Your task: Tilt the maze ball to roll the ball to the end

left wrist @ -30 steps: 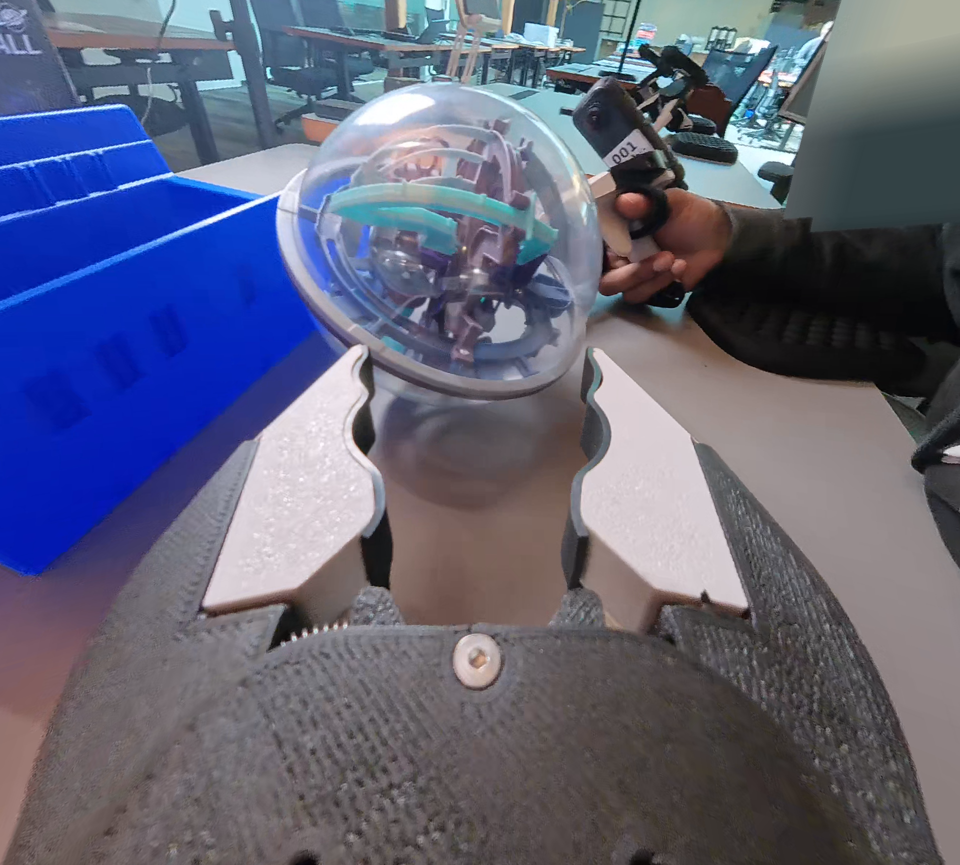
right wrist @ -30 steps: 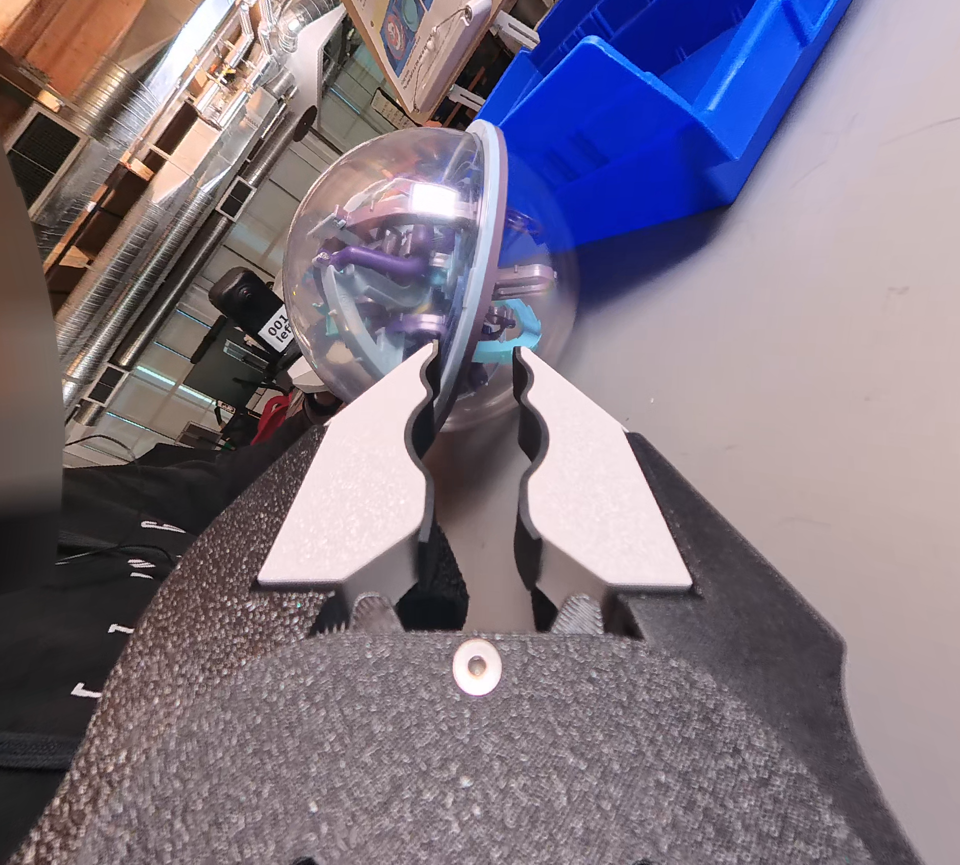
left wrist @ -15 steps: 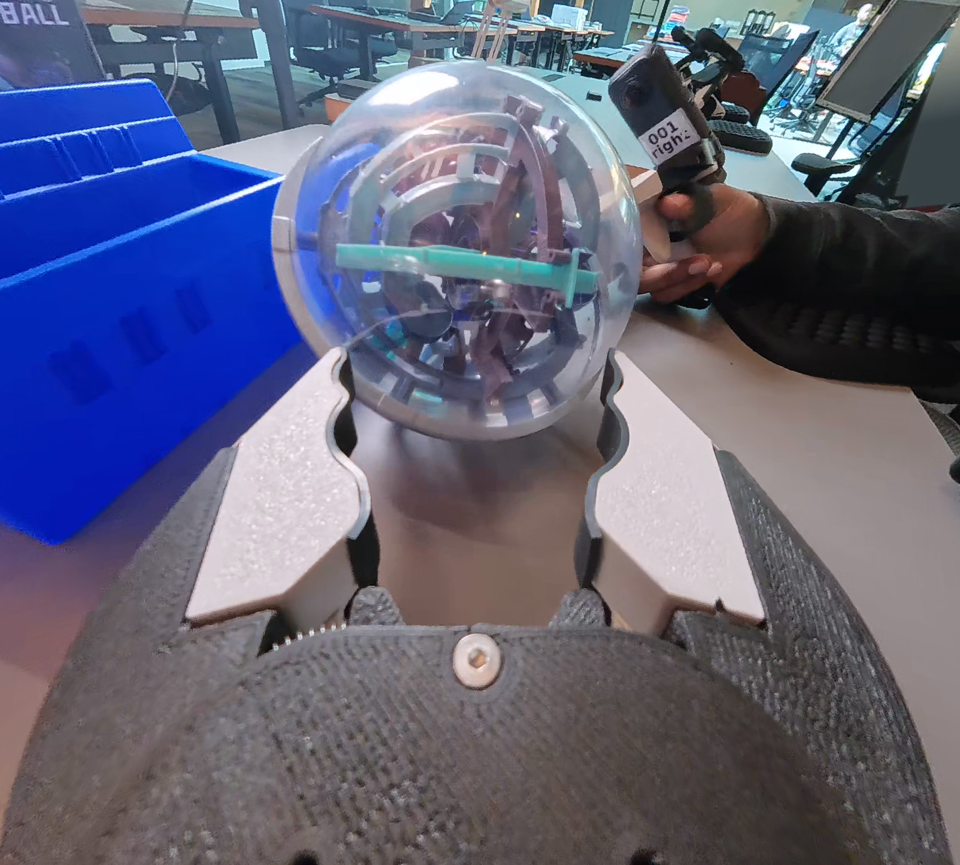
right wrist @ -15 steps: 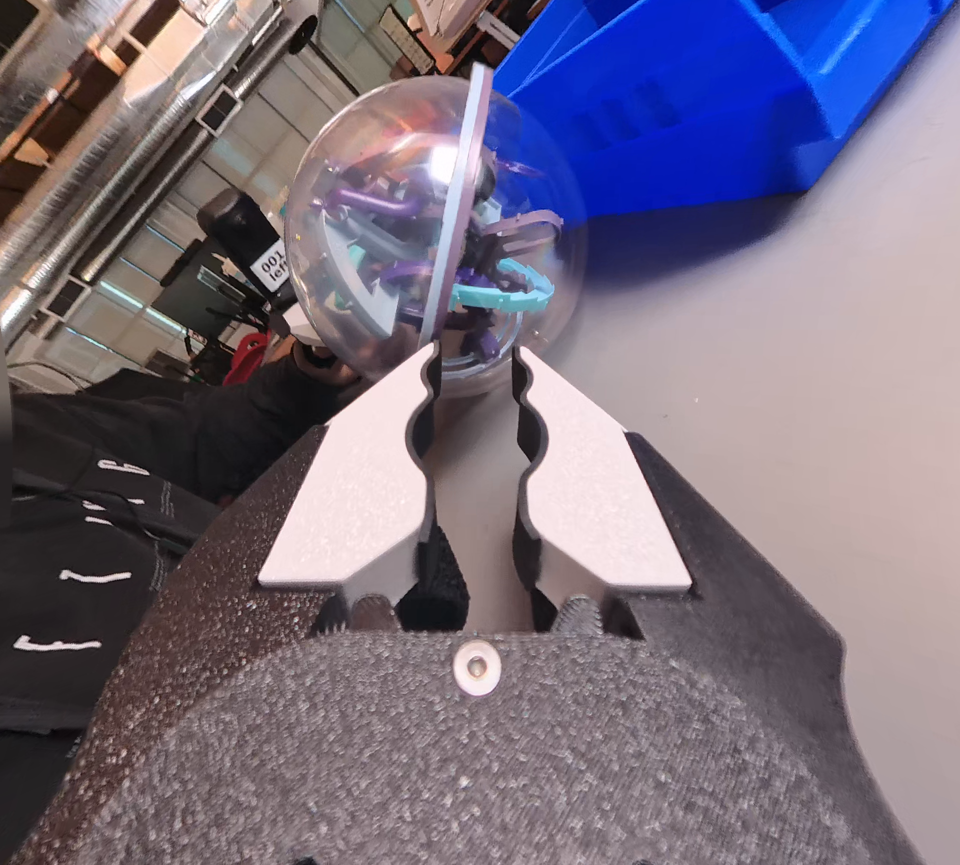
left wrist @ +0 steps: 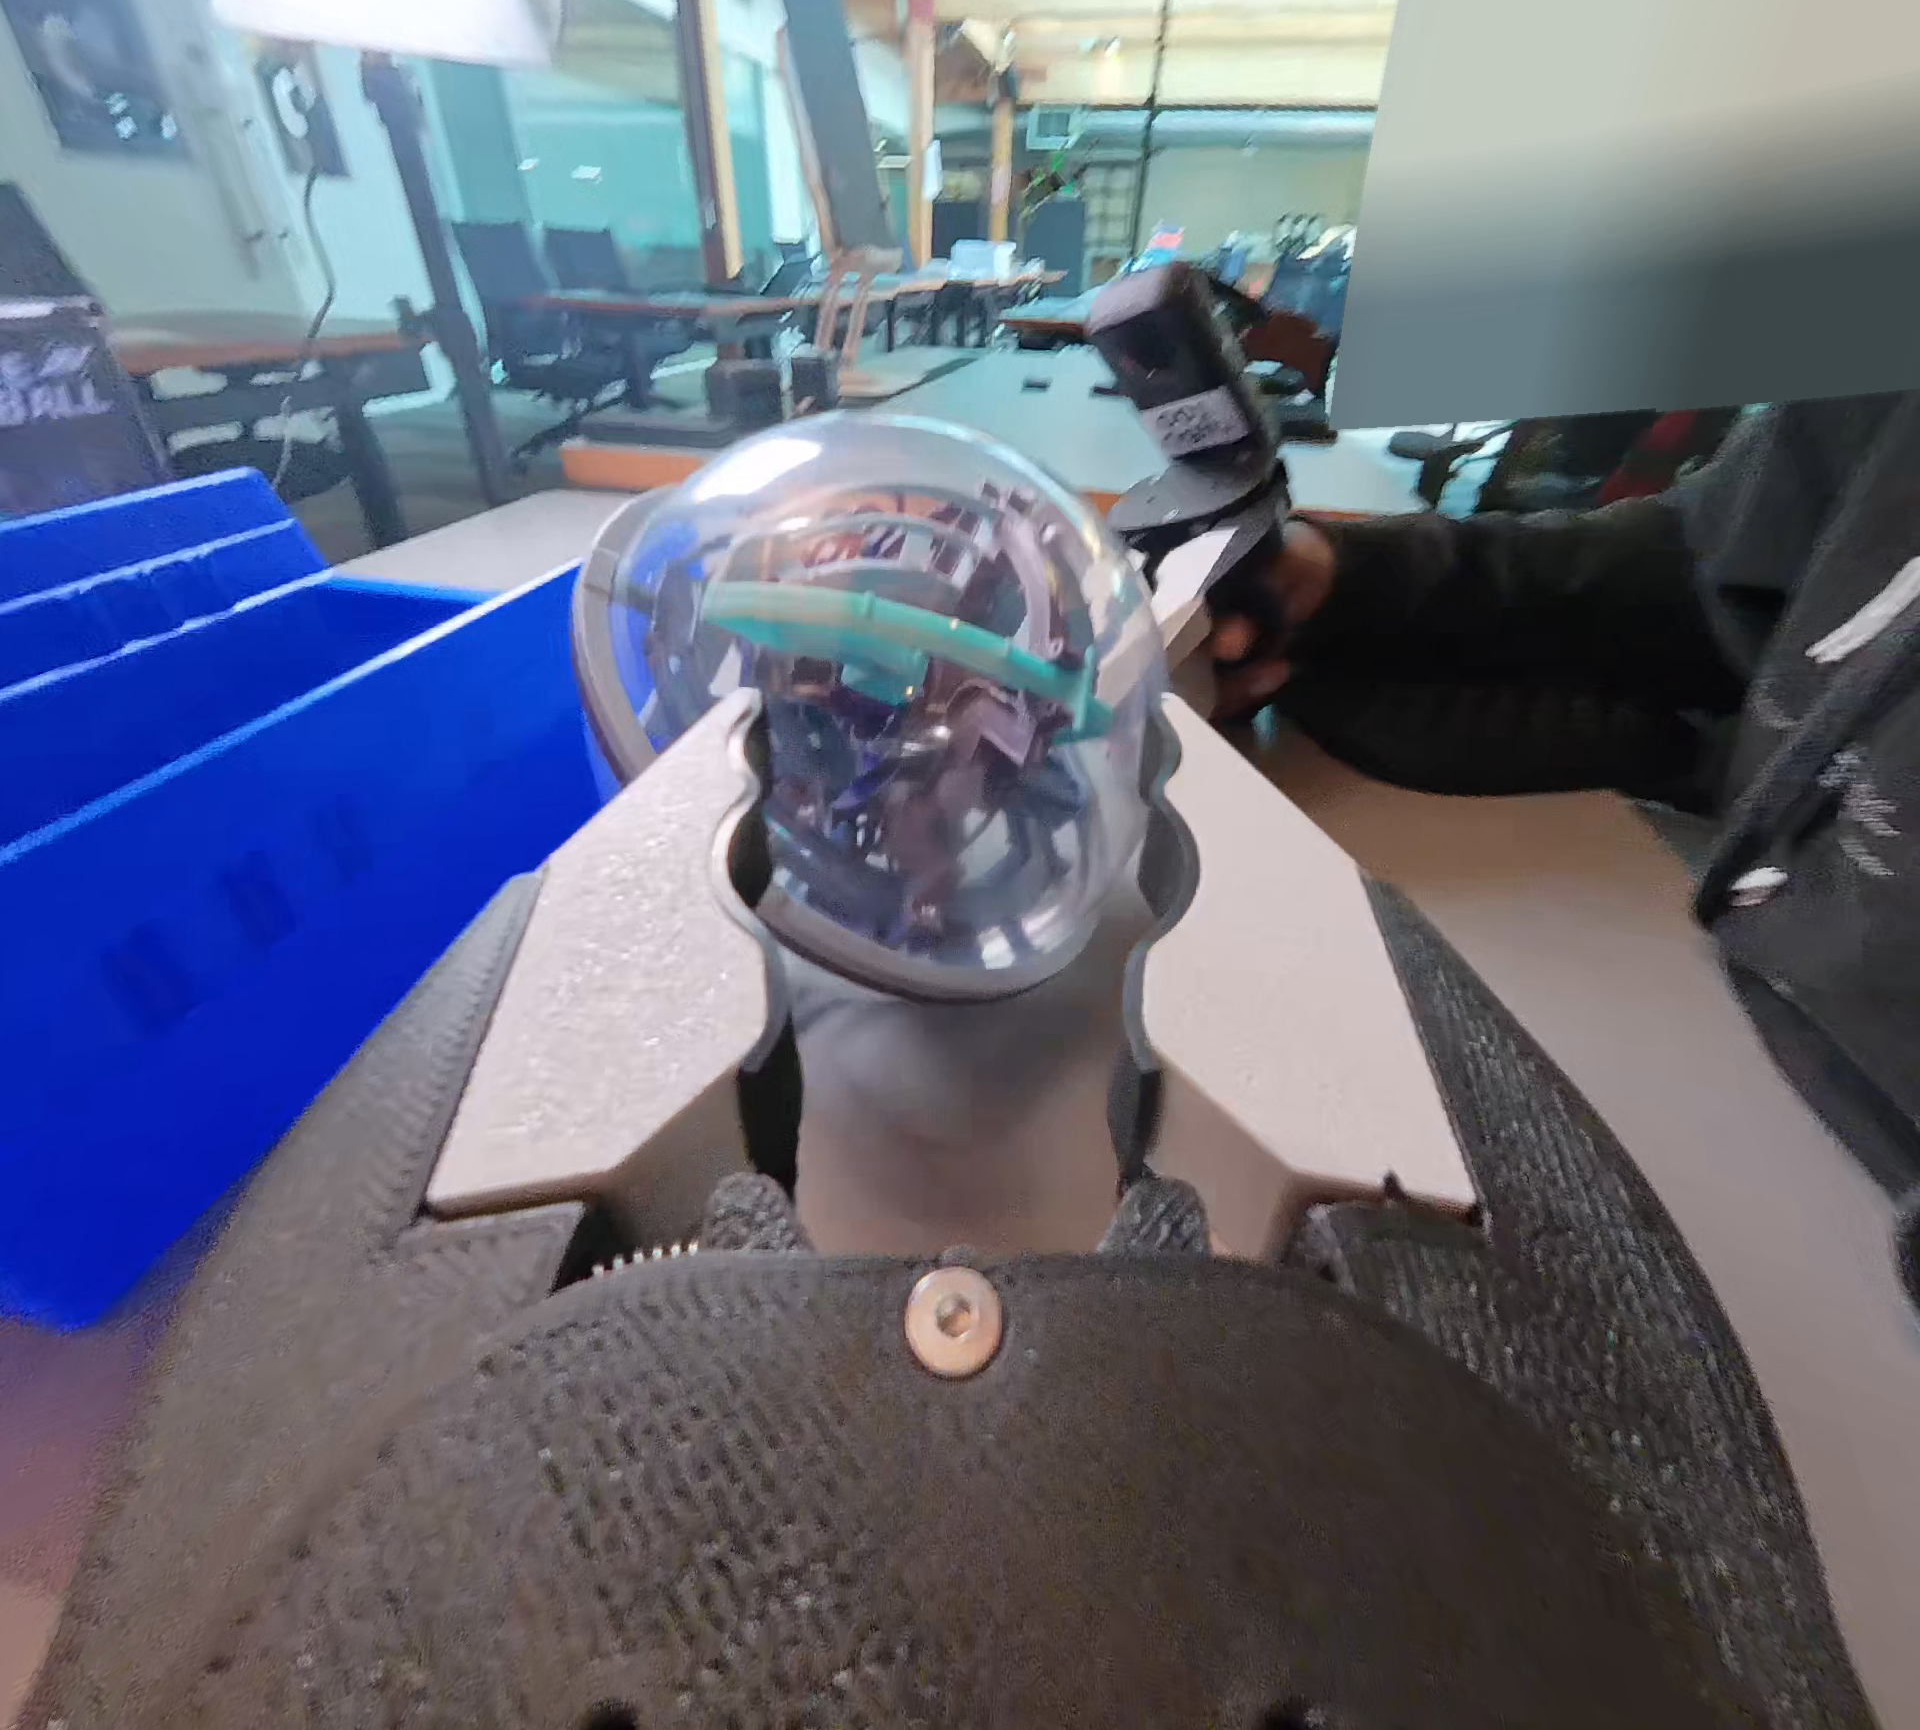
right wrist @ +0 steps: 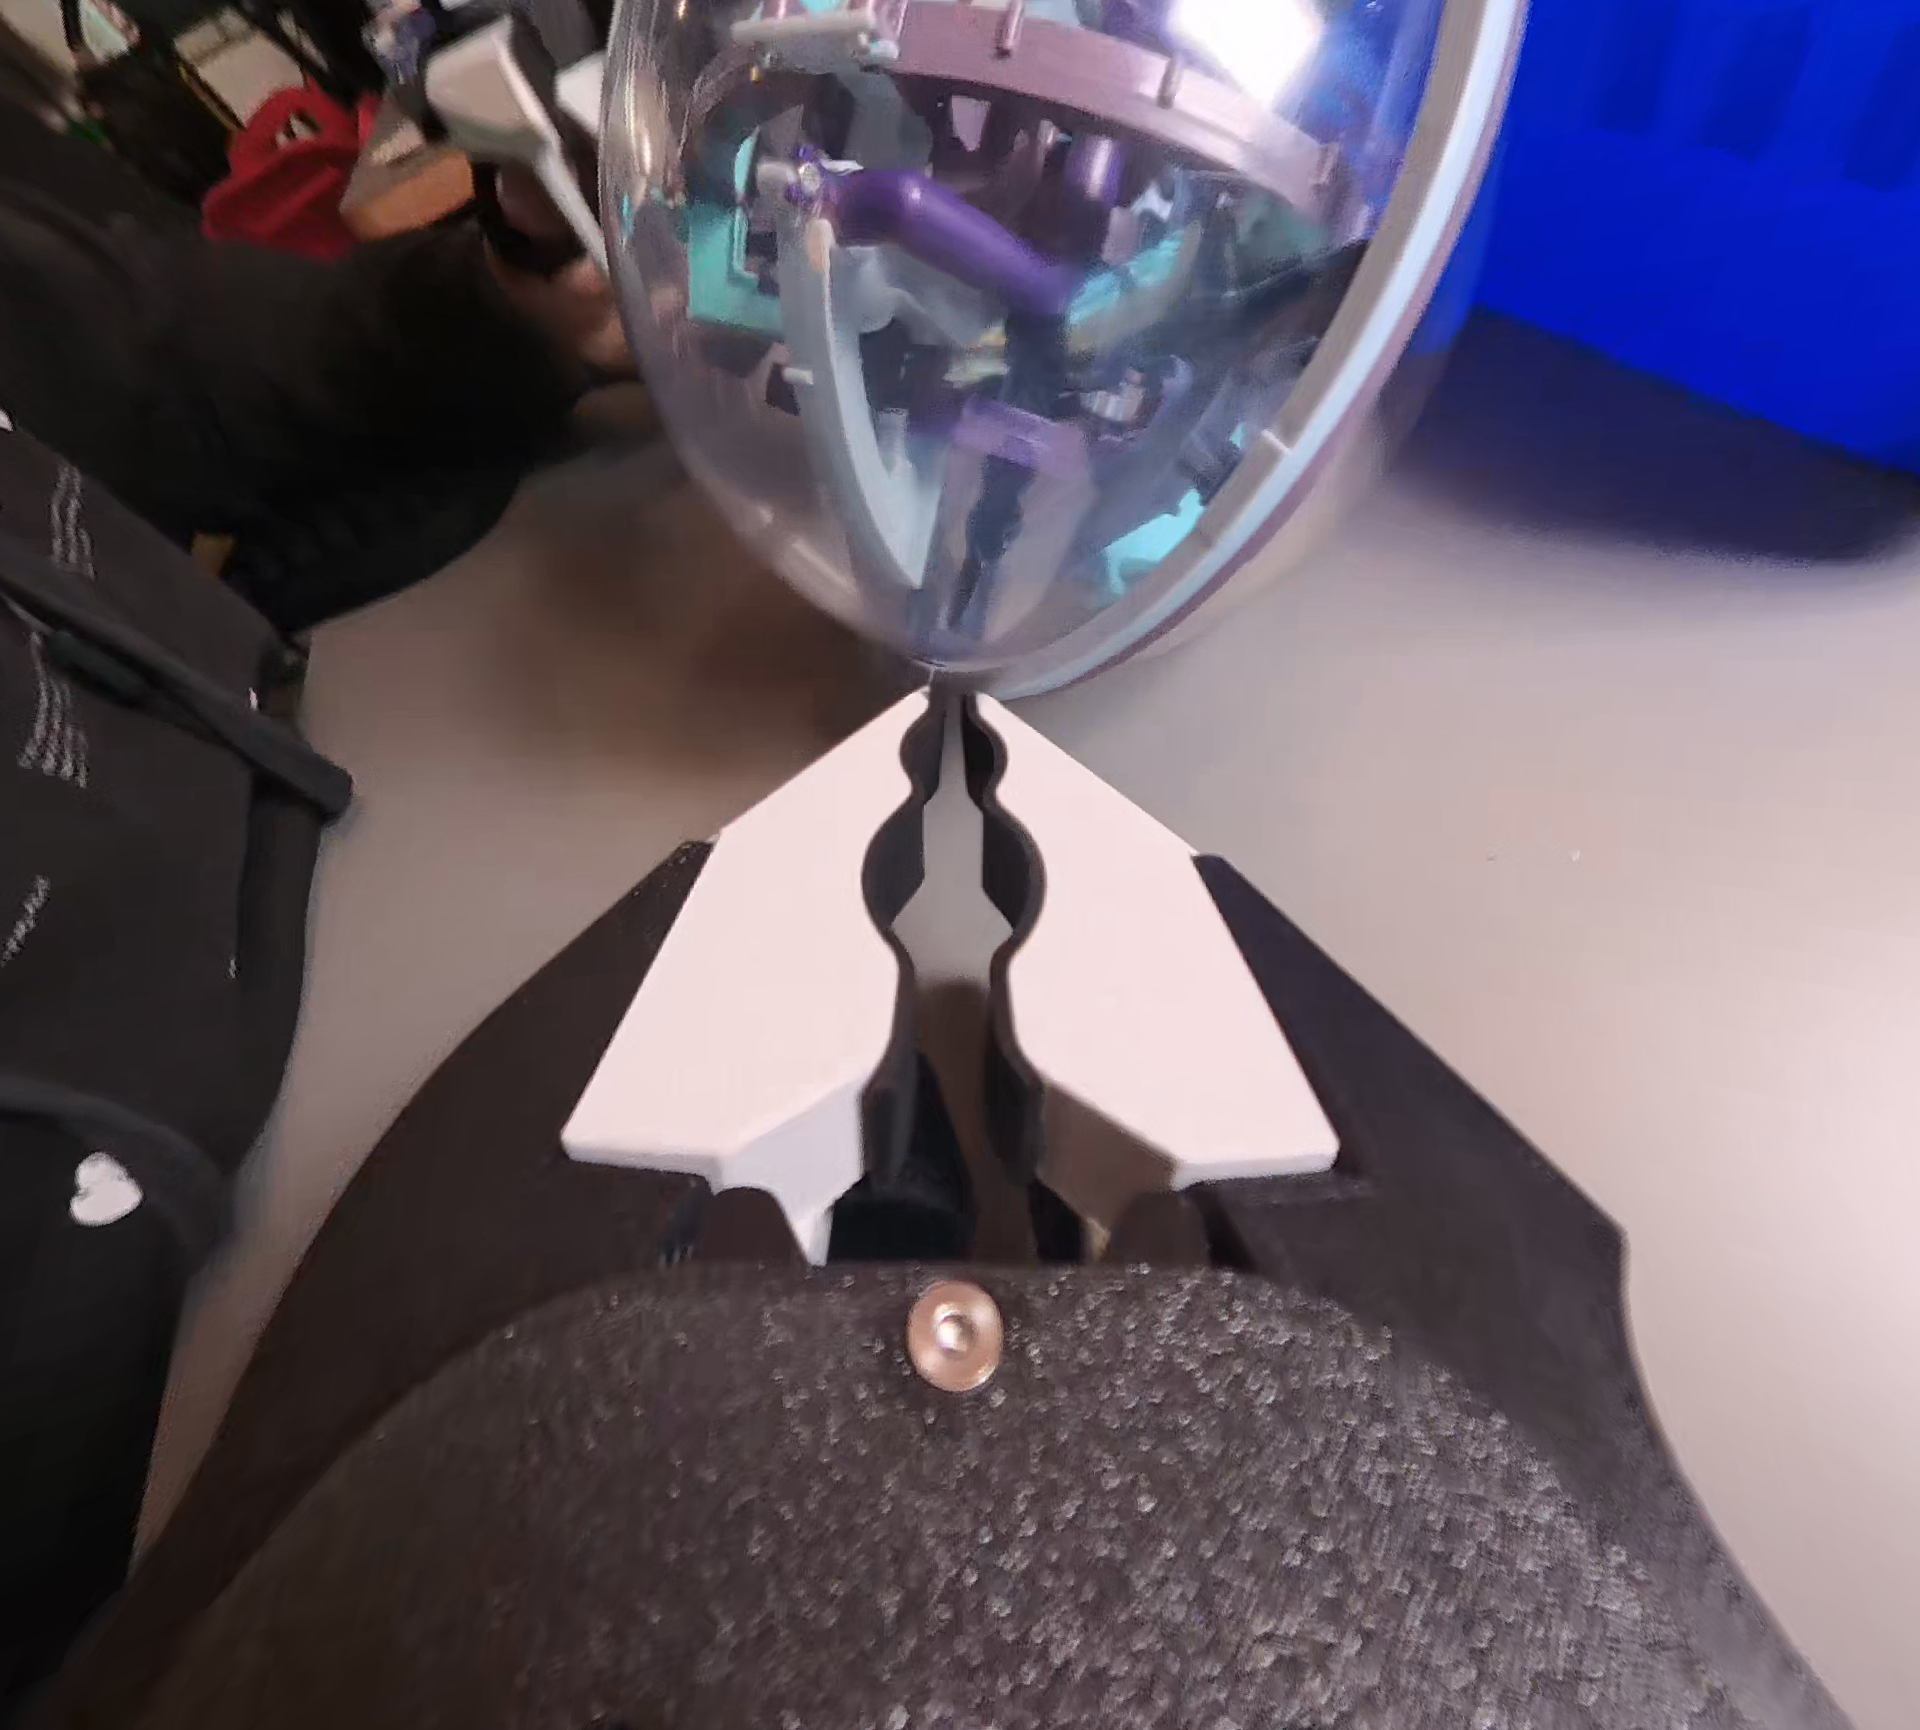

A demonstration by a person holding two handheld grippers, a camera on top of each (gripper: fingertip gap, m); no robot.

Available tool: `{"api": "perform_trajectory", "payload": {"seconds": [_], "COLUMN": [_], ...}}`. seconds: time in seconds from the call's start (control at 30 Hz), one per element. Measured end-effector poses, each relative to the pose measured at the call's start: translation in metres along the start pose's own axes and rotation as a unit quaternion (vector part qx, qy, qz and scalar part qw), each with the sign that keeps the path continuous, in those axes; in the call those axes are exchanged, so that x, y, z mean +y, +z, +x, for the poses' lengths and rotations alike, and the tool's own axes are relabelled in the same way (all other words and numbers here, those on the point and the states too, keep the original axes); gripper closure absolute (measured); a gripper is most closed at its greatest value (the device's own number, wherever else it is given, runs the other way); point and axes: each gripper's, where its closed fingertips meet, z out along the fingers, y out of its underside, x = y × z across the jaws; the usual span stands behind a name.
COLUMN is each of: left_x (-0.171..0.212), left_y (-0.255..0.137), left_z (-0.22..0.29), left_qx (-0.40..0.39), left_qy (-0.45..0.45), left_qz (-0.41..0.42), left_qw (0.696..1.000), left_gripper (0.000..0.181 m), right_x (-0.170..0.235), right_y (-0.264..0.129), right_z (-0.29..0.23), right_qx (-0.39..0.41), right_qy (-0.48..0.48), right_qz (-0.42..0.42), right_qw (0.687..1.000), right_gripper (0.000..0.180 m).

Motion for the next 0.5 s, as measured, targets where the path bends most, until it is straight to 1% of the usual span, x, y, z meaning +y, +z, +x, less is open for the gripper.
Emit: {"api": "perform_trajectory", "payload": {"seconds": [0.03,0.1,0.17,0.23,0.27,0.3,0.33,0.37,0.4,0.43,0.5], "left_x": [-0.006,-0.012,-0.004,0.012,0.018,0.021,0.022,0.021,0.021,0.02,0.018], "left_y": [-0.003,-0.01,-0.013,-0.009,-0.006,-0.003,-0.001,0.001,0.002,0.002,0.001], "left_z": [0.0,-0.013,-0.029,-0.036,-0.035,-0.031,-0.024,-0.016,-0.012,-0.011,-0.01], "left_qx": [0.003,-0.025,-0.046,-0.041,-0.025,0.002,0.037,0.075,0.097,0.104,0.106], "left_qy": [-0.004,-0.019,-0.058,-0.12,-0.148,-0.174,-0.202,-0.226,-0.242,-0.247,-0.237], "left_qz": [0.017,0.035,0.021,-0.005,-0.014,-0.016,-0.017,-0.017,-0.016,-0.012,-0.008], "left_qw": [1.0,0.999,0.997,0.992,0.989,0.985,0.979,0.971,0.965,0.963,0.966], "left_gripper": [0.106,0.098,0.089,0.083,0.081,0.084,0.092,0.105,0.109,0.111,0.117], "right_x": [0.005,0.016,0.017,0.012,0.01,0.008,0.006,0.005,0.006,0.008,0.01], "right_y": [0.0,-0.002,-0.006,-0.011,-0.013,-0.014,-0.014,-0.013,-0.011,-0.009,-0.007], "right_z": [-0.002,0.0,0.005,0.01,0.012,0.014,0.016,0.016,0.013,0.011,0.005], "right_qx": [0.0,0.013,0.035,0.039,0.038,0.038,0.035,0.03,0.02,0.01,0.003], "right_qy": [-0.017,-0.055,-0.083,-0.09,-0.089,-0.09,-0.094,-0.099,-0.106,-0.113,-0.137], "right_qz": [-0.016,-0.053,-0.056,-0.042,-0.04,-0.039,-0.037,-0.035,-0.036,-0.041,-0.049], "right_qw": [1.0,0.997,0.994,0.994,0.994,0.994,0.994,0.994,0.994,0.993,0.989], "right_gripper": [0.173,0.163,0.157,0.147,0.142,0.138,0.136,0.136,0.137,0.139,0.15]}}
